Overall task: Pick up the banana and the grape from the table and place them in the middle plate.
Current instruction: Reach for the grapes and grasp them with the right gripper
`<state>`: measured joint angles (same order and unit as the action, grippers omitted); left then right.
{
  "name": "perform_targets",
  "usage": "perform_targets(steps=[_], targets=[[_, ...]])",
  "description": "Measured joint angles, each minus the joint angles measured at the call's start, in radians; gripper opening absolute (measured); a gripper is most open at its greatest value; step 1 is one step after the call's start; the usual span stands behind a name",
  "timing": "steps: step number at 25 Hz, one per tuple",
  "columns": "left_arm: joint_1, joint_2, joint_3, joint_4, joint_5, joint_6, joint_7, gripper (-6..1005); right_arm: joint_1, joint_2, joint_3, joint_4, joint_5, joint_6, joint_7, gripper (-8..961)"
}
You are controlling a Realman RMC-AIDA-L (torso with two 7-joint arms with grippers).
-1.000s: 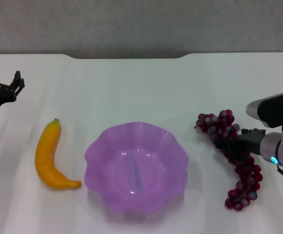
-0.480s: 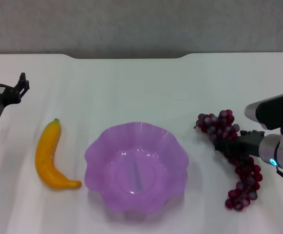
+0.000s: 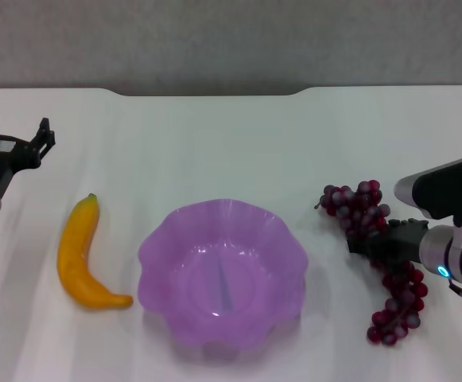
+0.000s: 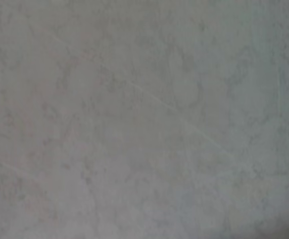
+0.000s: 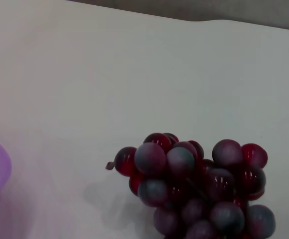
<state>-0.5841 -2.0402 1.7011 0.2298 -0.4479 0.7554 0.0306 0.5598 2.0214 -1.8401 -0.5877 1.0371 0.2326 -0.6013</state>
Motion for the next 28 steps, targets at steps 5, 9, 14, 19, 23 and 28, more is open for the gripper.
perform_targets(steps=[5, 9, 14, 19, 23, 28], targets=[[0.000, 0.000, 0.000, 0.000, 0.000, -0.001, 0.000, 878, 0.000, 0.000, -0.001, 0.000, 0.000, 0.000, 0.000, 869], [0.000, 0.000, 0.000, 0.000, 0.000, -0.001, 0.000, 878, 0.000, 0.000, -0.001, 0.001, 0.000, -0.002, 0.001, 815], [0.000, 0.000, 0.000, 0.000, 0.000, -0.001, 0.000, 878, 0.000, 0.000, 0.001, 0.004, 0.000, -0.011, 0.002, 770], [0.000, 0.000, 0.001, 0.001, 0.000, -0.001, 0.000, 878, -0.001, -0.001, 0.000, 0.012, 0.000, -0.024, 0.001, 736], [0.000, 0.000, 0.002, 0.002, 0.000, -0.001, 0.000, 878, 0.000, -0.003, -0.001, 0.016, 0.000, -0.025, -0.003, 713], [0.000, 0.000, 0.002, 0.002, 0.000, -0.001, 0.000, 878, 0.000, -0.003, -0.007, 0.017, -0.003, -0.027, -0.006, 686]])
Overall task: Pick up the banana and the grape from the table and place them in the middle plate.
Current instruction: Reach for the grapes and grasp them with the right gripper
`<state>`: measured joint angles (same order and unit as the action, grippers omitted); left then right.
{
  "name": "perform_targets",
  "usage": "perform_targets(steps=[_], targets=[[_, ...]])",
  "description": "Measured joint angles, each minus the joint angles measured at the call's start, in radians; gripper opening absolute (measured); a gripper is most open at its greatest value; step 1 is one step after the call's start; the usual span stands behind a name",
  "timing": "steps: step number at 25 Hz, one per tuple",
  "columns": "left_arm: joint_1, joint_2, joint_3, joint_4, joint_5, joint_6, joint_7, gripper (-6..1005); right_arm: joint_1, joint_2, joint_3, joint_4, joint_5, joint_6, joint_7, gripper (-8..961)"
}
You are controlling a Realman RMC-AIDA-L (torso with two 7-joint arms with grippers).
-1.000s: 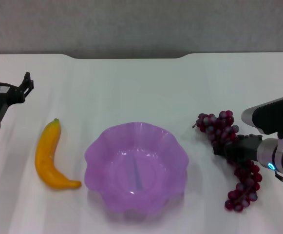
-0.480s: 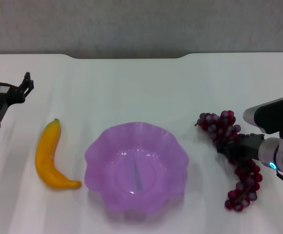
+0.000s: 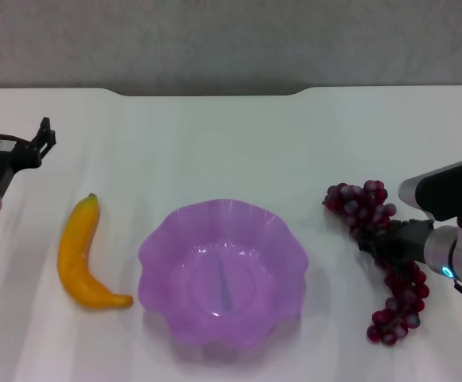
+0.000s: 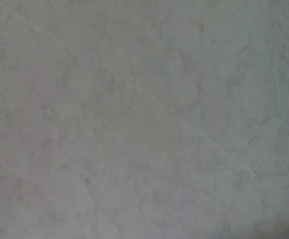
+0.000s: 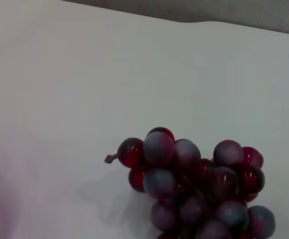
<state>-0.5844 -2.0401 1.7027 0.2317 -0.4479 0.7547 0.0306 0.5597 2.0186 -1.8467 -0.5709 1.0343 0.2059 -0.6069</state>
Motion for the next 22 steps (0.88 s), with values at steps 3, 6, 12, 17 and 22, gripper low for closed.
perform_targets(steps=[3, 6, 12, 17, 22], targets=[[0.000, 0.000, 0.002, 0.000, 0.000, 0.000, 0.000, 878, 0.000, 0.000, -0.015, 0.000, 0.000, -0.010, 0.000, 665], [0.000, 0.000, 0.017, 0.000, 0.000, 0.000, 0.000, 878, -0.004, 0.000, -0.033, -0.004, 0.000, -0.028, 0.000, 643], [0.000, 0.000, 0.024, 0.000, 0.000, 0.000, 0.000, 878, -0.001, 0.000, -0.036, 0.001, 0.002, -0.034, 0.005, 611], [-0.001, 0.000, 0.025, 0.000, 0.000, -0.006, 0.000, 878, -0.002, 0.000, -0.036, 0.001, 0.003, -0.036, 0.005, 606], [-0.001, 0.000, 0.025, 0.009, 0.000, -0.009, 0.000, 877, -0.003, 0.000, -0.035, -0.001, 0.003, -0.037, 0.005, 601]])
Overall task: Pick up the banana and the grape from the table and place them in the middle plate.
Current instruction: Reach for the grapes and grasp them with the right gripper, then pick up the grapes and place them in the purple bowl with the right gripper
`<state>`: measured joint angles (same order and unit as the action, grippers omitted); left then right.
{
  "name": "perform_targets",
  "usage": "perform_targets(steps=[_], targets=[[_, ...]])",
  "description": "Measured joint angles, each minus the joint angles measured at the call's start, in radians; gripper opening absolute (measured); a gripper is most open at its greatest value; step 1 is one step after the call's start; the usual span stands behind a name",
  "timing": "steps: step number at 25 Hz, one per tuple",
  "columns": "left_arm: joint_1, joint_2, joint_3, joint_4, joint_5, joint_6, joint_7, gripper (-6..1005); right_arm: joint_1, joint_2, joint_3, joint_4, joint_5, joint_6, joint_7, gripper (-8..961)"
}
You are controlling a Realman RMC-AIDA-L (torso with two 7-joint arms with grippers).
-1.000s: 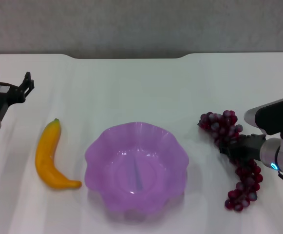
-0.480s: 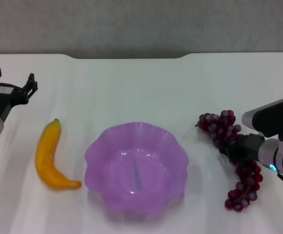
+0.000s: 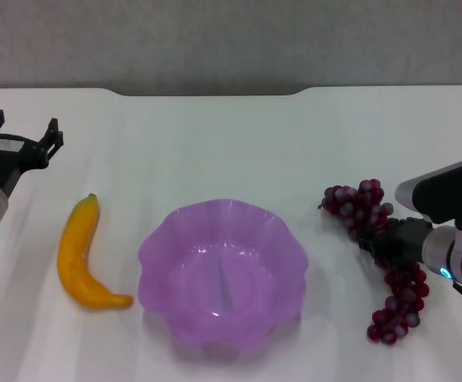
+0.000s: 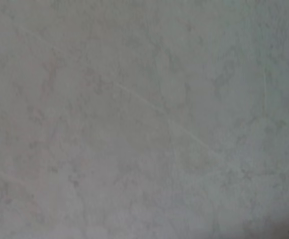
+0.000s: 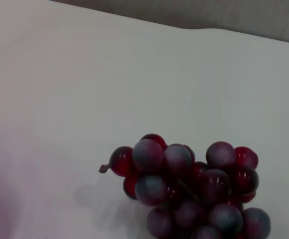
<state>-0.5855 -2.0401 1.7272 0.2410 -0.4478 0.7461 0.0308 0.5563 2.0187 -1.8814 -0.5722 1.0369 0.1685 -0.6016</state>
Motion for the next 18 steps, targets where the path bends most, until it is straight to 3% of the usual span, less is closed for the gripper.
perform_targets(steps=[10, 18], targets=[[0.004, 0.006, 0.000, 0.004, -0.002, -0.001, -0.123, 877, -0.004, 0.000, 0.005, -0.002, 0.000, -0.012, 0.002, 585], [0.004, 0.008, 0.000, 0.002, -0.002, -0.001, -0.123, 877, -0.008, 0.001, 0.002, -0.002, 0.000, -0.039, 0.010, 555]])
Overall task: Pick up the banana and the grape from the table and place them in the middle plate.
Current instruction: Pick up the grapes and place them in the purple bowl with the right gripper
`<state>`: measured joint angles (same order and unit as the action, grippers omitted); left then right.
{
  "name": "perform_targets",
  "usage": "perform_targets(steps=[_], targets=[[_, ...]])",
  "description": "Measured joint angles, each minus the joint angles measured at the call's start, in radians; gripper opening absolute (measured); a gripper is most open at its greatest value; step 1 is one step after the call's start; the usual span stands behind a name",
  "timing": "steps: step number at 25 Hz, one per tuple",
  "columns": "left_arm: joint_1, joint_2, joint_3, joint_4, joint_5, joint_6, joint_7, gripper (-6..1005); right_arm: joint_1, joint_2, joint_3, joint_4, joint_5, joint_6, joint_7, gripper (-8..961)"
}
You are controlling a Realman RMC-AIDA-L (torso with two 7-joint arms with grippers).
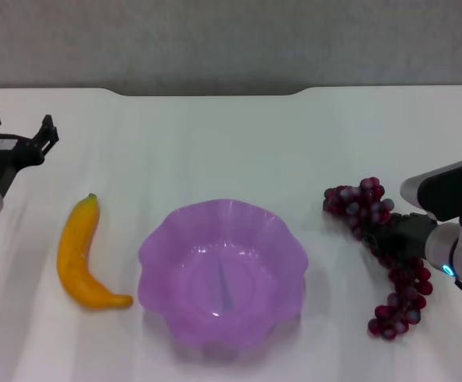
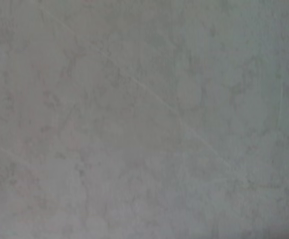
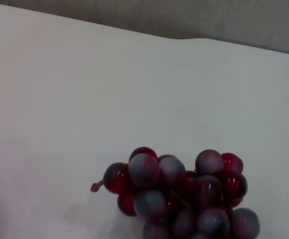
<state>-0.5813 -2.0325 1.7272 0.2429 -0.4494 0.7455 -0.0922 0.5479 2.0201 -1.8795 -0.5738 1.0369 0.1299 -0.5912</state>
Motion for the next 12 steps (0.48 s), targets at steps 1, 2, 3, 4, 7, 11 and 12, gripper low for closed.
perform_targets(steps=[1, 2, 3, 4, 7, 11, 12], targets=[[0.000, 0.000, 0.000, -0.001, 0.000, 0.000, 0.001, 877, 0.000, 0.000, -0.002, 0.000, 0.000, -0.002, 0.003, 550], [0.000, 0.000, 0.000, -0.001, 0.000, 0.000, 0.001, 877, 0.000, 0.000, -0.001, 0.001, 0.000, -0.002, 0.003, 541], [0.000, 0.000, 0.000, -0.001, 0.000, 0.000, 0.001, 877, 0.000, 0.000, -0.001, 0.002, 0.000, -0.002, 0.003, 532], [0.000, 0.000, 0.000, -0.002, 0.000, 0.000, 0.001, 877, 0.000, 0.000, -0.001, 0.002, 0.000, -0.002, 0.003, 524], [-0.001, 0.000, 0.000, -0.002, 0.000, 0.000, 0.001, 877, 0.000, 0.000, -0.001, 0.003, 0.000, -0.009, 0.004, 504], [-0.002, 0.000, 0.000, -0.003, 0.000, 0.000, 0.001, 877, -0.001, 0.000, -0.001, 0.003, 0.000, -0.022, 0.005, 495], [-0.002, 0.000, 0.000, -0.004, 0.000, 0.000, 0.001, 877, -0.002, 0.000, -0.001, 0.003, 0.000, -0.024, 0.005, 492]])
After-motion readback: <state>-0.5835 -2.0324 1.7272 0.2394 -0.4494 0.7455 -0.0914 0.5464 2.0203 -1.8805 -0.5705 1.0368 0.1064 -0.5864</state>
